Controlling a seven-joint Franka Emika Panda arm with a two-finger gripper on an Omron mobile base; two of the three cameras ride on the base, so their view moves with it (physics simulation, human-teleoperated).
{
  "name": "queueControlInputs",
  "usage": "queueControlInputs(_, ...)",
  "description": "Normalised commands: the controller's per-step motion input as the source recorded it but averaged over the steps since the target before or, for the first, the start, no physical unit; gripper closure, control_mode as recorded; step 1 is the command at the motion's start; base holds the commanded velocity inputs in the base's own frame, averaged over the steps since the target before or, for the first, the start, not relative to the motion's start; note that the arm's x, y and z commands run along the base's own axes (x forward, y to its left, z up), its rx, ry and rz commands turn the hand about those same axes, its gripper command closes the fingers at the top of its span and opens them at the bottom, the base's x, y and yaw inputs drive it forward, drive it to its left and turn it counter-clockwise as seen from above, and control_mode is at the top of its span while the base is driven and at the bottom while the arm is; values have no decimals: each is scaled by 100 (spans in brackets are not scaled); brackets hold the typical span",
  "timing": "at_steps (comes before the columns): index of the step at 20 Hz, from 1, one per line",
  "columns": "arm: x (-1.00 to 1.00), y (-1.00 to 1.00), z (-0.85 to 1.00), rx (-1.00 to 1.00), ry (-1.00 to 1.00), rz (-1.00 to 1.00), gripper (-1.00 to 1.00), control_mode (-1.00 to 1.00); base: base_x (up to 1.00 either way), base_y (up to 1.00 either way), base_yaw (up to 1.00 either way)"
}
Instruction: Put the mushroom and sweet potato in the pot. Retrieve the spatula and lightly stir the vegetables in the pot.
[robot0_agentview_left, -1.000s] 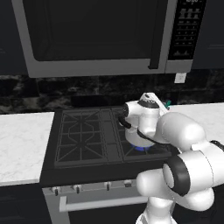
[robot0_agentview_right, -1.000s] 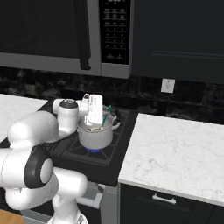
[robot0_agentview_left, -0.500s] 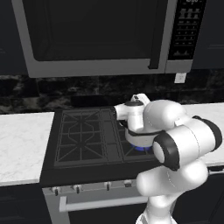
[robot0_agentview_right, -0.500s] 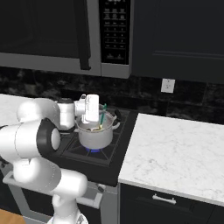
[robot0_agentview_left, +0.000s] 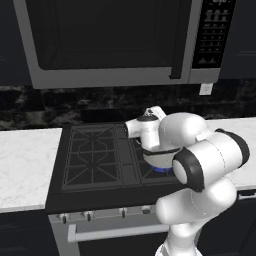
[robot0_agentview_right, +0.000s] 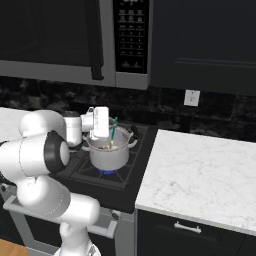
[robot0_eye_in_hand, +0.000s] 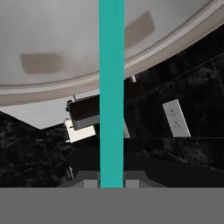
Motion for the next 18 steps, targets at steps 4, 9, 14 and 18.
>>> queueControlInputs(4,15,0,22,0,-16,20,100,-100,0,0,0)
queueControlInputs(9,13,0,19,0,-6,17,100,-100,0,0,0)
queueControlInputs(14,0,0,0,0,5,12,100,-100,0,0,0)
queueControlInputs(18,-12,0,0,0,11,6,100,-100,0,0,0)
